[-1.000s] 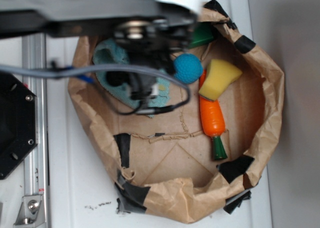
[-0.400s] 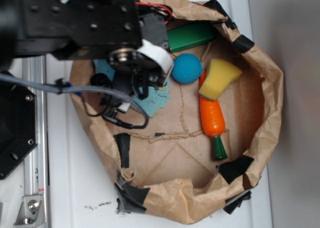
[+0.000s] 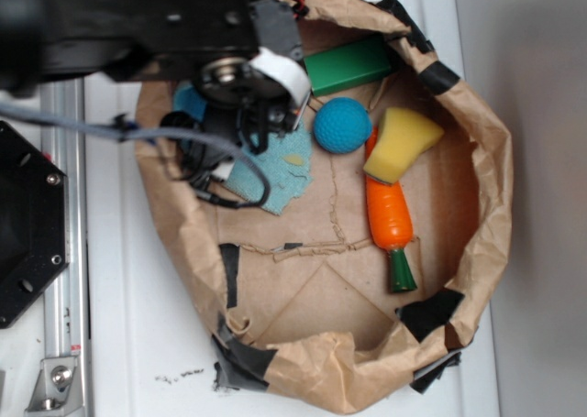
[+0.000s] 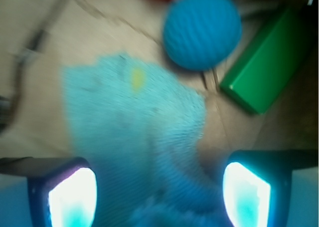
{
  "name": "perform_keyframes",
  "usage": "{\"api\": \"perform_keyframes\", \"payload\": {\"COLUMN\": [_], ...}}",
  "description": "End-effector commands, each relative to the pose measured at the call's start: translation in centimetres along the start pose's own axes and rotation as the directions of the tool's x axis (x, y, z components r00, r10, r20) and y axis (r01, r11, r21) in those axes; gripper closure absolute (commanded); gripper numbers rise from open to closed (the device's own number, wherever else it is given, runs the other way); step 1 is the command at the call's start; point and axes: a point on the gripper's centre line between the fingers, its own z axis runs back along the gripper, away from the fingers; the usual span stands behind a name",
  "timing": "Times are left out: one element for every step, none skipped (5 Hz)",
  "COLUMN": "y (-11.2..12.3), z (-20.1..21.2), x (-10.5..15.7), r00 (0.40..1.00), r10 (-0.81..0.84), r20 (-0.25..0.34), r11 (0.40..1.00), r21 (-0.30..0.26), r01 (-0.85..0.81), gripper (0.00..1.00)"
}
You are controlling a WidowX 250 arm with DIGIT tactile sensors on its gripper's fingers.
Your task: Grab the blue cloth.
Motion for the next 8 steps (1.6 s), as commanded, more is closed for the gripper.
{"api": "perform_keyframes", "payload": {"y": [0.6, 0.6, 0.7, 0.5, 0.4, 0.1, 0.0, -0.1], "z": [-4.8, -6.0, -5.4, -5.0, -4.6, -3.5, -2.1, 0.2], "x": [0.2, 0.8, 0.9, 0.7, 0.5, 0.2, -0.1, 0.4], "r00": [1.0, 1.0, 0.999, 0.999, 0.999, 0.999, 0.998, 0.997], "r10": [-0.011, 0.006, 0.031, 0.035, 0.034, 0.034, 0.043, 0.042], "r20": [0.008, -0.03, -0.014, -0.011, -0.007, 0.016, 0.036, 0.065], "r11": [0.996, 0.998, 0.999, 0.999, 0.999, 0.999, 0.999, 0.999], "r21": [-0.085, -0.066, -0.044, -0.024, -0.012, -0.004, 0.009, 0.017], "r01": [0.012, -0.008, -0.032, -0.035, -0.034, -0.034, -0.043, -0.043], "gripper": [0.0, 0.0, 1.0, 1.0, 1.0, 1.0, 1.0, 1.0]}}
